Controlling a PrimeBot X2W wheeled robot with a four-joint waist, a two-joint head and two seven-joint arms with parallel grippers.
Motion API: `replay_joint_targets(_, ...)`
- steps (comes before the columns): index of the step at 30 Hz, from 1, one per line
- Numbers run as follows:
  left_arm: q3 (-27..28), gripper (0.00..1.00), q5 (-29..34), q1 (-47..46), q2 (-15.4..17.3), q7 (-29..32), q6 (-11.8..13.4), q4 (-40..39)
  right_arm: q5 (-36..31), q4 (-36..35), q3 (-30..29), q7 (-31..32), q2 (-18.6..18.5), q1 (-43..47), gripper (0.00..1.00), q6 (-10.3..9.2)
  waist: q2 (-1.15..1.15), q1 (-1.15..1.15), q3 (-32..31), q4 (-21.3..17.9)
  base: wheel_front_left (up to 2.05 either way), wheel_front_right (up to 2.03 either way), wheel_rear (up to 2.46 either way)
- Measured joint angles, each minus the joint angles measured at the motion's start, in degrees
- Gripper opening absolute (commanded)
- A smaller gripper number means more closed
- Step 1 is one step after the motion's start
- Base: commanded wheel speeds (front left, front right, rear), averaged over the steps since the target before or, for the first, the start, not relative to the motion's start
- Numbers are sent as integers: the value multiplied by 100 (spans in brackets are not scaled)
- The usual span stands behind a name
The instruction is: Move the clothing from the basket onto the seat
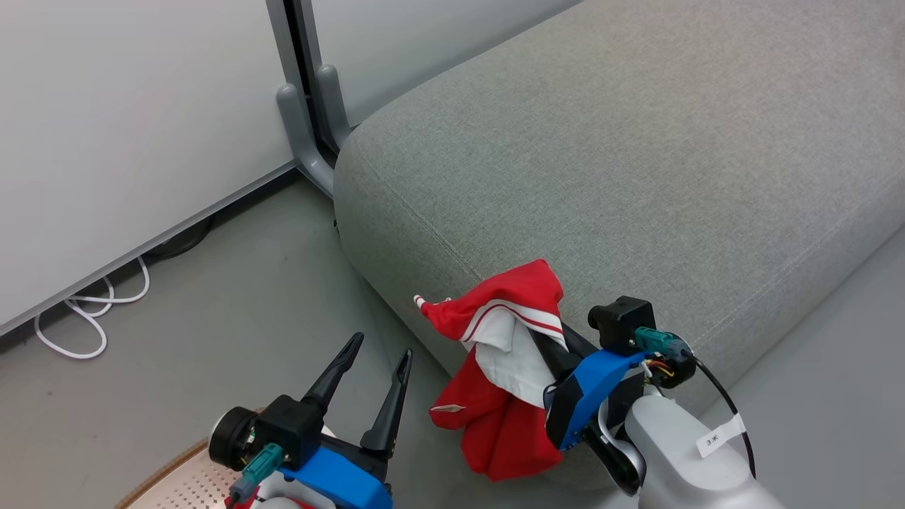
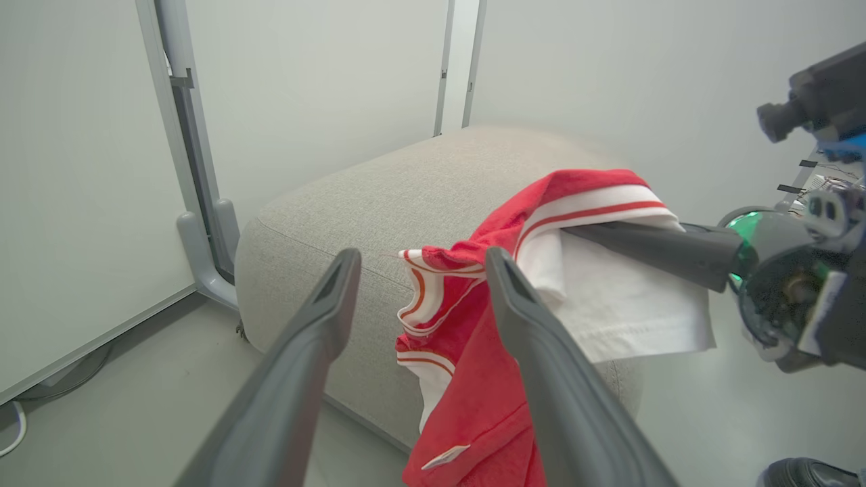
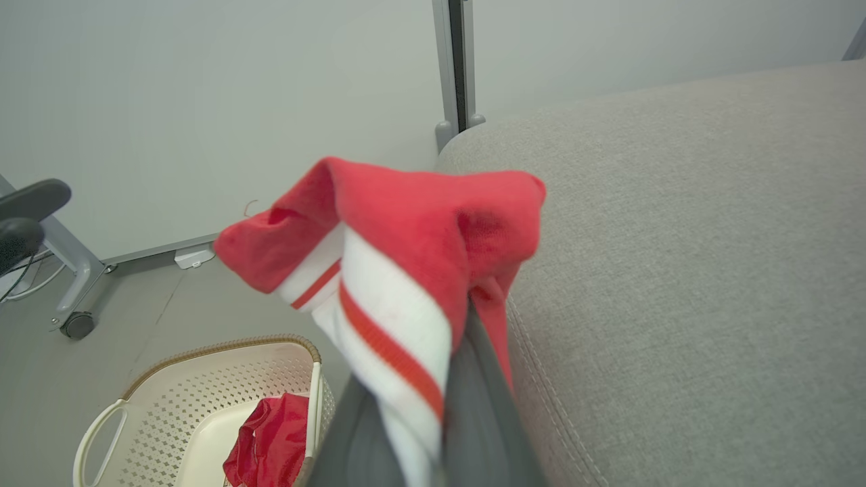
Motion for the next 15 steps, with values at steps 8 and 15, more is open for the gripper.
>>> replay_joint_targets(8,-7,100,-10,-168,90,0,0,-25,109,-325,-114,113,-122,-524,0,0,0,0,249,54,0,0,0)
replay_joint_targets(15,-64,100,38,-449,271,0,-1,-146,11,-642,-870,243,-887,-1571,0,0,0,1,689,241,0,0,0)
